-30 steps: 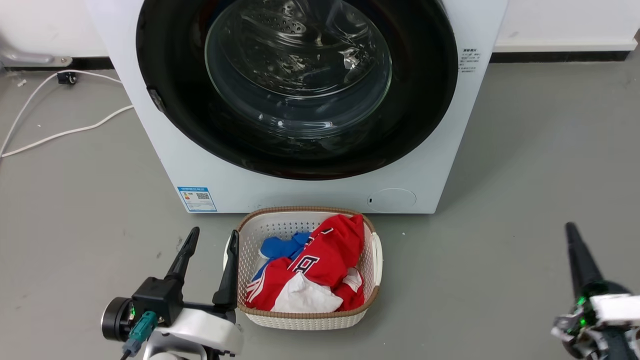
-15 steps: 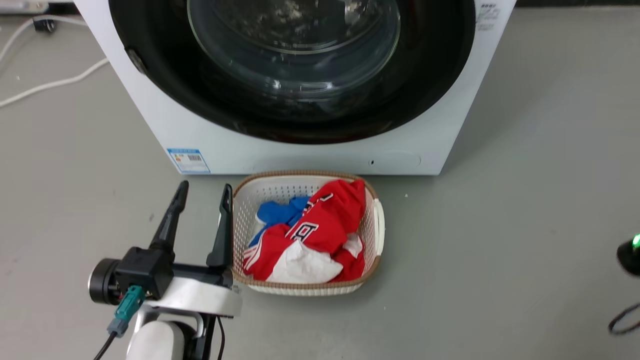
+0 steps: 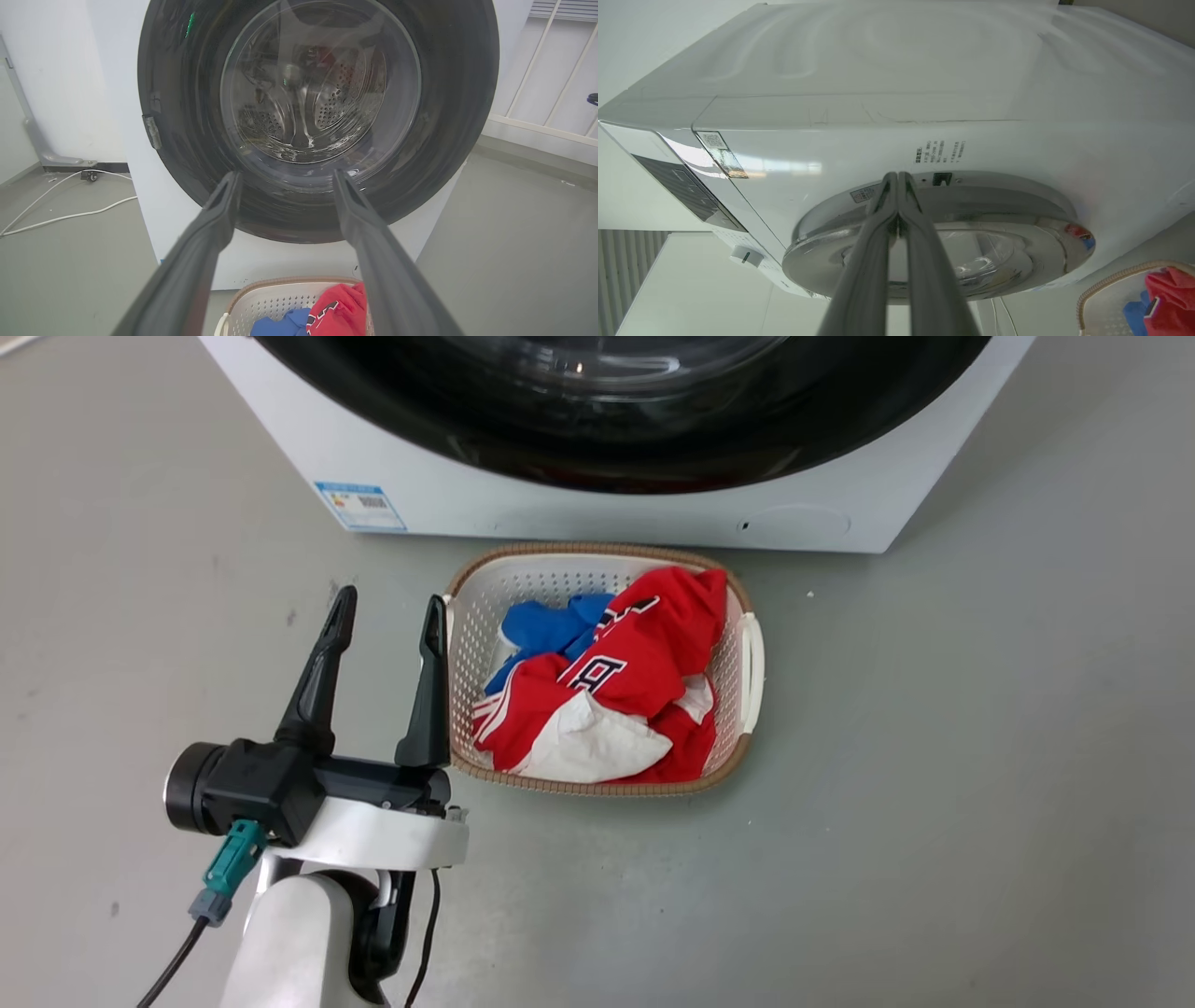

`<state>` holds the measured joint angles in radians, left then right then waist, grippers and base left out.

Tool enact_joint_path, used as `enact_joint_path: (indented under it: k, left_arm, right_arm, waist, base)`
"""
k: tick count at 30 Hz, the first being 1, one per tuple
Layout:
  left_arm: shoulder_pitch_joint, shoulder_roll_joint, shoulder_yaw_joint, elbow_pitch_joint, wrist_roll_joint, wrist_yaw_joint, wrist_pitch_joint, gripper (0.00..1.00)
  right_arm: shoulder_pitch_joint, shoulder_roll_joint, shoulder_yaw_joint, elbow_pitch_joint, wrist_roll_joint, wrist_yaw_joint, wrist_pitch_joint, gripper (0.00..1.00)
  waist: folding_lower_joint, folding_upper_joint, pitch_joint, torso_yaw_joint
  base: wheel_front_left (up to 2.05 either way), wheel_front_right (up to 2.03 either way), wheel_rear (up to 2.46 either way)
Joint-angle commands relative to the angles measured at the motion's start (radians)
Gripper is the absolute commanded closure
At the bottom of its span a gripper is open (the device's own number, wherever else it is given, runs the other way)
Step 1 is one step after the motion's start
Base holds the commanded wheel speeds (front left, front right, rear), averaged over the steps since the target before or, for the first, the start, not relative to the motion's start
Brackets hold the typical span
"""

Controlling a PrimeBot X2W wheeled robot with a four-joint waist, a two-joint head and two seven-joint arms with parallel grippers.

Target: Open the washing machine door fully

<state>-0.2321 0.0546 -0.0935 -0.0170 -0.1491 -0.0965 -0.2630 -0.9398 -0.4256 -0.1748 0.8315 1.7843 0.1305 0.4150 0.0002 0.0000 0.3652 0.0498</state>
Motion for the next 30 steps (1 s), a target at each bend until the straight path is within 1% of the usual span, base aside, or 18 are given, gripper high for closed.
enact_joint_path:
  k: [1, 6, 10, 20, 30]
  left_arm:
    - [-0.015, -0.002, -0.001, -0.006, -0.002, 0.004, -0.003, 0.0]
    - [-0.033, -0.003, -0.008, -0.02, -0.011, 0.009, -0.003, 0.0]
    - [-0.048, -0.004, -0.017, -0.026, -0.013, 0.013, -0.003, 0.0]
    - [-0.081, -0.004, -0.044, -0.038, -0.011, 0.026, -0.003, 0.0]
    - [-0.104, -0.004, -0.058, -0.048, -0.007, 0.032, -0.003, 0.0]
  right_arm:
    - [-0.038, -0.005, 0.02, 0.01, -0.002, 0.0, 0.021, 1.0]
    - [-0.168, -0.004, 0.111, 0.048, -0.016, 0.0, 0.097, 1.0]
    - [-0.253, 0.007, 0.18, 0.078, -0.047, 0.0, 0.131, 1.0]
    - [-0.421, 0.042, 0.292, 0.125, -0.12, 0.0, 0.132, 1.0]
    - [-0.527, 0.067, 0.341, 0.203, -0.159, 0.0, 0.122, 1.0]
  waist:
    - [-0.0002, 0.0, 0.026, 0.013]
    - [-0.0002, 0.0, 0.06, 0.017]
    - [-0.0002, 0.0, 0.084, 0.021]
    - [-0.0002, 0.0, 0.148, 0.027]
    - [-0.0002, 0.0, 0.205, 0.029]
  base:
    - [0.0, 0.0, 0.0]
    - [0.0, 0.0, 0.0]
    - [0.0, 0.0, 0.0]
    - [0.0, 0.0, 0.0]
    - [0.0, 0.0, 0.0]
